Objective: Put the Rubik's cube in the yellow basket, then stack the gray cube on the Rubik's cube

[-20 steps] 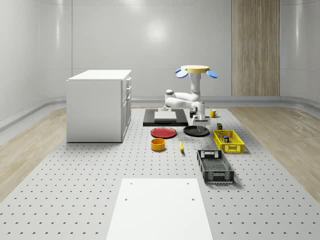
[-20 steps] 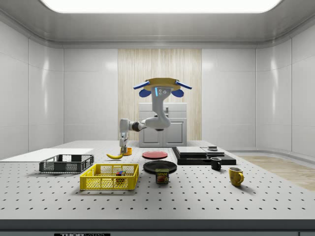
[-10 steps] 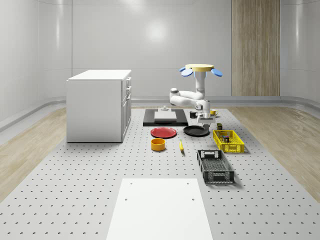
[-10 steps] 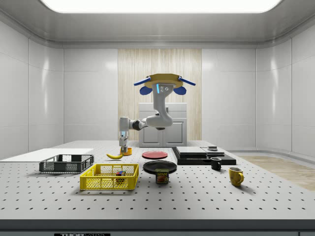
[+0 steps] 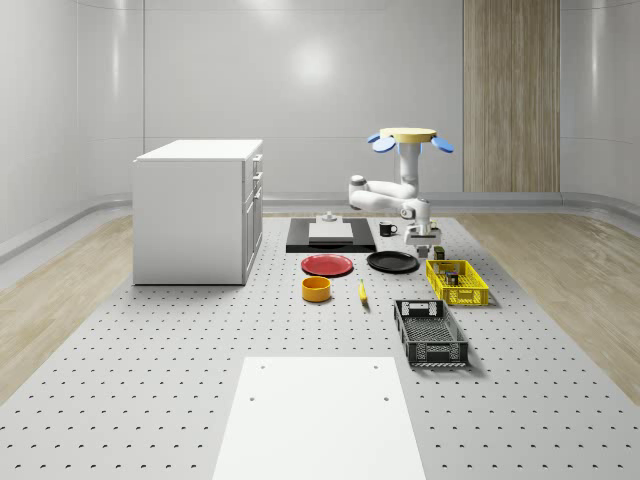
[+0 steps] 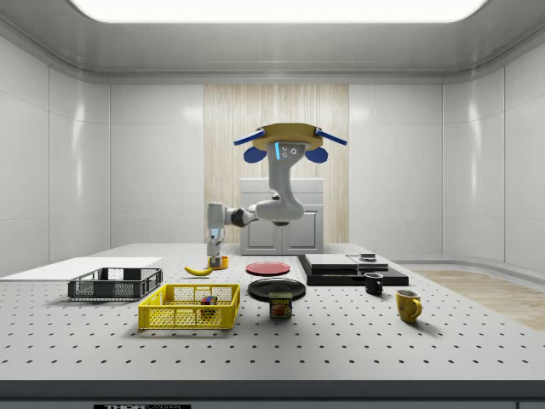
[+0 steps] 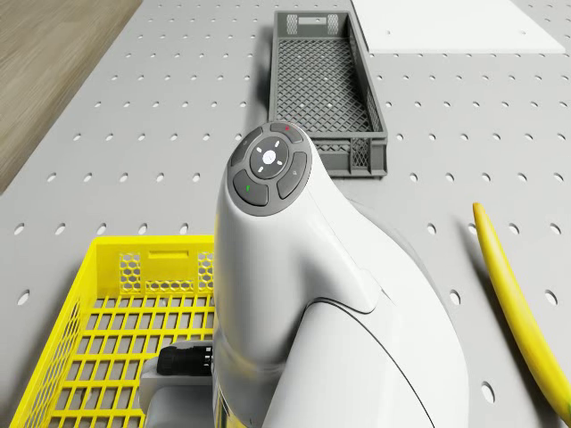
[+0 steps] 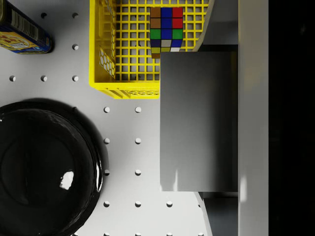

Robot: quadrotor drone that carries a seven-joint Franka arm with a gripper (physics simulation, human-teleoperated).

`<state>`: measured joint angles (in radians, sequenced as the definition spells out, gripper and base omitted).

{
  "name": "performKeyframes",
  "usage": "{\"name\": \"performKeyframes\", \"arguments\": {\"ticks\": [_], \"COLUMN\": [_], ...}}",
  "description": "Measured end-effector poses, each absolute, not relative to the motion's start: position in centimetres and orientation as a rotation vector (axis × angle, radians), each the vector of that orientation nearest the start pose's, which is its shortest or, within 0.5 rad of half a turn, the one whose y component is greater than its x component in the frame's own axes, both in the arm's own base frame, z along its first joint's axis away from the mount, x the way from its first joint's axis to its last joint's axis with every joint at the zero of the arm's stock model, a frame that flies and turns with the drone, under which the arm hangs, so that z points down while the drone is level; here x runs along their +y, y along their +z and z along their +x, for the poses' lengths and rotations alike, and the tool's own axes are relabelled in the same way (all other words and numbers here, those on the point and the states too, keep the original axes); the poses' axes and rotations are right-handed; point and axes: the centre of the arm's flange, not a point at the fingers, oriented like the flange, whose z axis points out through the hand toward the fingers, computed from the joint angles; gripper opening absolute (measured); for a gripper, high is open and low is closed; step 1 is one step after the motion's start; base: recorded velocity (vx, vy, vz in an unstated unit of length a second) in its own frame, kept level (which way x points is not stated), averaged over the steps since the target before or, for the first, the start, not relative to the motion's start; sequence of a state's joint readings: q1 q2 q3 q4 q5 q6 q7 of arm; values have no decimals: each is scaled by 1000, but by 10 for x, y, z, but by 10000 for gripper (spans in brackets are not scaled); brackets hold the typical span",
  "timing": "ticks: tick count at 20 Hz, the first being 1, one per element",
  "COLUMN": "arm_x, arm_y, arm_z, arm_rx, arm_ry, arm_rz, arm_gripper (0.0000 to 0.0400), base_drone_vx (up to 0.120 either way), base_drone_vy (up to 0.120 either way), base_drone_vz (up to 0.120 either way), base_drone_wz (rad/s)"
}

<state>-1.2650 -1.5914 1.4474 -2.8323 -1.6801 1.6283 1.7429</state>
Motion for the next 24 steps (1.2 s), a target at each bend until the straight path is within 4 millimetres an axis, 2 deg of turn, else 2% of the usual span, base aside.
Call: {"name": "performKeyframes", "arguments": {"ticks": [6,15,20,24], "arm_x": [-12,-12,-12,-12], "arm_y": [475,475,475,475], "arm_z": [321,321,321,321], "arm_rx": [-2,-2,-2,-2], "arm_ry": [785,785,785,785], "arm_rz": [1,1,1,1], "arm_gripper": [251,251,251,251], "base_drone_vx": [-20,0,0,0], "base_drone_vy": [120,120,120,120], "base_drone_vz": [-7,-116,0,-70], "base_drone_wz": [0,0,0,0]}}
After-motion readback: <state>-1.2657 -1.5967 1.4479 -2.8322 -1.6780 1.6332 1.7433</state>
